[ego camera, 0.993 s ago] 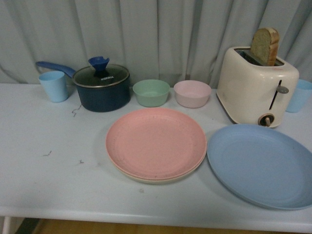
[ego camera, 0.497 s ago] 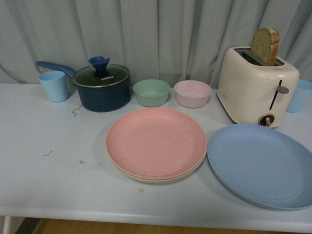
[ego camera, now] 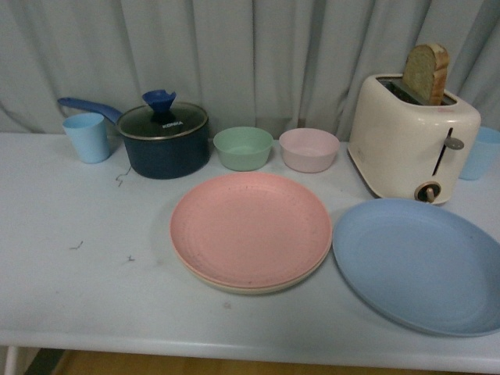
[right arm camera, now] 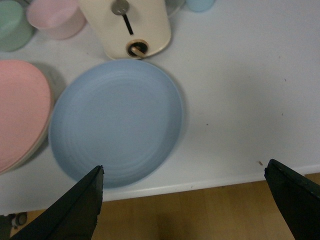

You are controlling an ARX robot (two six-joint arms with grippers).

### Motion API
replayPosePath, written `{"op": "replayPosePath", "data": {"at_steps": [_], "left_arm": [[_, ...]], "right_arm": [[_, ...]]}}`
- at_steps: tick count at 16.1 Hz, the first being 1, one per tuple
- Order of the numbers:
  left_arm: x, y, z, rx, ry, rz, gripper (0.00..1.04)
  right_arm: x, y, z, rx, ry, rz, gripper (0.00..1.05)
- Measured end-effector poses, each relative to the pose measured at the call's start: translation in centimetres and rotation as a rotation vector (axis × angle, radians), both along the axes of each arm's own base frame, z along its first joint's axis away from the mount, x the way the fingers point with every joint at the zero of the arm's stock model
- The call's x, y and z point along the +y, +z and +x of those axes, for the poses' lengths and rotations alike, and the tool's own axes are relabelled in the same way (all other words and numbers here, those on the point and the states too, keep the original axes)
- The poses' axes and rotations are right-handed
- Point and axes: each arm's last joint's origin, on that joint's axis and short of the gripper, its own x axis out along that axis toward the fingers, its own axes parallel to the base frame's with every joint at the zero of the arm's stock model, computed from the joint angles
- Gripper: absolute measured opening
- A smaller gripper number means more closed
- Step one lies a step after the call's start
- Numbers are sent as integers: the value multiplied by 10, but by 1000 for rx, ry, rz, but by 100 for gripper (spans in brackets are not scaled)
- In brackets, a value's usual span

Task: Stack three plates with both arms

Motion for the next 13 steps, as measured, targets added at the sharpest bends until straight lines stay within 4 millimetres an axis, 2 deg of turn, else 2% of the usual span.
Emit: {"op": "replayPosePath", "data": {"at_steps": [4, 8, 10, 13], "left_arm": [[0, 0, 0, 0, 0, 0, 98], [0, 0, 0, 0, 0, 0, 98], [0, 0, 0, 0, 0, 0, 98], [0, 0, 0, 0, 0, 0, 98]], "right_arm": [[-24, -12, 69, 169, -49, 16, 98], [-34, -58, 133, 361, -39, 45, 98], [-29, -78, 158, 406, -26, 27, 98], [-18, -106, 175, 483, -10, 2, 98]]}}
